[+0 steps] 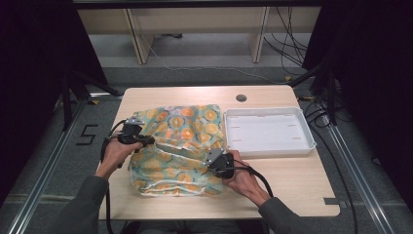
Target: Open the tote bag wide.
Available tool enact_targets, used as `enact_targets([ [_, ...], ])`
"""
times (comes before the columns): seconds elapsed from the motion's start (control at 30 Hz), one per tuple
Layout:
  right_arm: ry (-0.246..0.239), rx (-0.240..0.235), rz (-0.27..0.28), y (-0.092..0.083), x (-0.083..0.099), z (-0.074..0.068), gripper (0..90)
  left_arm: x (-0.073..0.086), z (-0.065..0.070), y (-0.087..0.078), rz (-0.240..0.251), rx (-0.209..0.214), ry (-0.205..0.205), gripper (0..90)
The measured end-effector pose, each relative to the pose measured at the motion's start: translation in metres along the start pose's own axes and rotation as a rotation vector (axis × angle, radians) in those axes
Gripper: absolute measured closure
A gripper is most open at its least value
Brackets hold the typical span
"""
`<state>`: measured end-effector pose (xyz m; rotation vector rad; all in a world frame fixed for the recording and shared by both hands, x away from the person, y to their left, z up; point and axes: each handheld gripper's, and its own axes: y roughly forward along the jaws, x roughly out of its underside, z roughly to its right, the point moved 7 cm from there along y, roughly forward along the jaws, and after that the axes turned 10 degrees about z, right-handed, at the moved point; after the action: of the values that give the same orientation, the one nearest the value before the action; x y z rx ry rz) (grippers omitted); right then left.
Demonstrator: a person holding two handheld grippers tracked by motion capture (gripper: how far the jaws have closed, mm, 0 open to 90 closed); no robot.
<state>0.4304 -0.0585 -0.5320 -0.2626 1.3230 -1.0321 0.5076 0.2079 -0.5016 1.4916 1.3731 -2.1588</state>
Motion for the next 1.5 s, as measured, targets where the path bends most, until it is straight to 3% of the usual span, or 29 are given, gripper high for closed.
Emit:
enact_targets([
  [0.03,0.012,0.003,0.015,-0.002,-0.003,0.002,88.0,0.0,0.003,-0.002,0.001,0.015,-0.02,73.2],
  [0.1,0.092,-0.014,0.088,-0.013,-0.014,0.009,90.0,-0.003,0.007,-0.012,0.008,0.007,-0.013,52.1],
  [0.13,0.092,-0.014,0.088,-0.013,-0.014,0.009,90.0,-0.005,0.008,-0.017,0.015,-0.004,-0.014,52.1],
  [0.17,0.134,-0.017,0.123,-0.018,-0.017,0.013,90.0,-0.01,0.012,-0.035,0.047,-0.02,-0.029,40.0],
  [0.23,0.16,-0.027,0.148,-0.02,-0.018,0.015,90.0,-0.013,0.019,-0.054,0.062,-0.028,-0.027,32.1],
  [0.27,0.167,-0.026,0.16,-0.021,-0.018,0.017,90.0,-0.013,0.019,-0.054,0.062,-0.028,-0.027,29.4],
  [0.3,0.192,-0.026,0.16,-0.022,-0.018,0.017,90.0,-0.013,0.027,-0.069,0.086,-0.037,0.03,27.8],
  [0.33,0.192,-0.026,0.16,-0.022,-0.018,0.017,90.0,-0.013,0.027,-0.069,0.086,-0.037,0.03,27.2],
  [0.37,0.163,-0.045,0.163,-0.022,-0.018,0.019,90.0,-0.009,0.03,-0.076,0.072,-0.045,0.114,27.2],
  [0.4,0.2,-0.032,0.182,-0.024,-0.02,0.019,90.0,0.001,0.039,-0.079,0.036,-0.036,0.184,26.5],
  [0.47,0.194,-0.034,0.19,-0.025,-0.021,0.02,90.0,0.008,0.044,-0.077,0.013,-0.037,0.201,25.9],
  [0.5,0.198,-0.035,0.201,-0.029,-0.023,0.021,90.0,0.016,0.046,-0.072,-0.001,-0.048,0.246,24.6],
  [0.63,0.207,-0.048,0.219,-0.038,-0.027,0.024,90.0,0.037,0.042,-0.052,-0.027,-0.082,0.268,21.1],
  [0.67,0.21,-0.037,0.23,-0.039,-0.028,0.025,90.0,0.04,0.041,-0.048,-0.031,-0.09,0.265,23.2],
  [0.7,0.21,-0.052,0.23,-0.039,-0.029,0.023,90.0,0.042,0.041,-0.046,-0.032,-0.096,0.288,33.4],
  [0.73,0.209,-0.055,0.228,-0.041,-0.029,0.023,90.0,0.043,0.041,-0.047,-0.052,-0.076,0.325,50.9],
  [0.8,0.214,-0.05,0.232,-0.042,-0.029,0.023,90.0,0.042,0.046,-0.051,-0.034,-0.044,0.347,73.2],
  [0.87,0.217,-0.066,0.228,-0.044,-0.029,0.022,90.0,0.04,0.049,-0.057,-0.034,-0.027,0.372,85.6],
  [0.9,0.229,-0.061,0.236,-0.045,-0.03,0.021,90.0,0.037,0.053,-0.063,-0.029,-0.003,0.375,85.6],
  [0.93,0.238,-0.094,0.254,-0.052,-0.031,0.017,90.0,0.037,0.062,-0.071,-0.028,0.016,0.352,88.5],
  [1.0,0.258,-0.106,0.265,-0.059,-0.032,0.013,90.0,0.039,0.073,-0.081,-0.038,0.039,0.353,89.0],
  [1.03,0.236,-0.111,0.287,-0.063,-0.034,0.013,90.0,0.041,0.079,-0.086,-0.04,0.061,0.351,89.0],
  [1.07,0.252,-0.114,0.282,-0.068,-0.034,0.011,90.0,0.042,0.085,-0.09,-0.033,0.079,0.346,89.0],
  [1.2,0.259,-0.143,0.316,-0.086,-0.04,0.005,90.0,0.043,0.094,-0.101,-0.035,0.119,0.316,89.0],
  [1.27,0.237,-0.158,0.332,-0.094,-0.045,0.003,90.0,0.039,0.1,-0.107,-0.015,0.157,0.284,89.0],
  [1.4,0.25,-0.172,0.351,-0.105,-0.054,0.004,90.0,0.023,0.098,-0.118,0.017,0.187,0.27,88.8],
  [1.43,0.246,-0.165,0.355,-0.106,-0.056,0.006,90.0,0.015,0.094,-0.12,0.032,0.171,0.24,88.8],
  [1.47,0.232,-0.128,0.368,-0.104,-0.062,0.019,90.0,0.006,0.088,-0.12,0.055,0.166,0.232,88.7],
  [1.5,0.232,-0.128,0.368,-0.104,-0.062,0.019,90.0,0.0,0.083,-0.12,0.069,0.154,0.214,88.7],
])
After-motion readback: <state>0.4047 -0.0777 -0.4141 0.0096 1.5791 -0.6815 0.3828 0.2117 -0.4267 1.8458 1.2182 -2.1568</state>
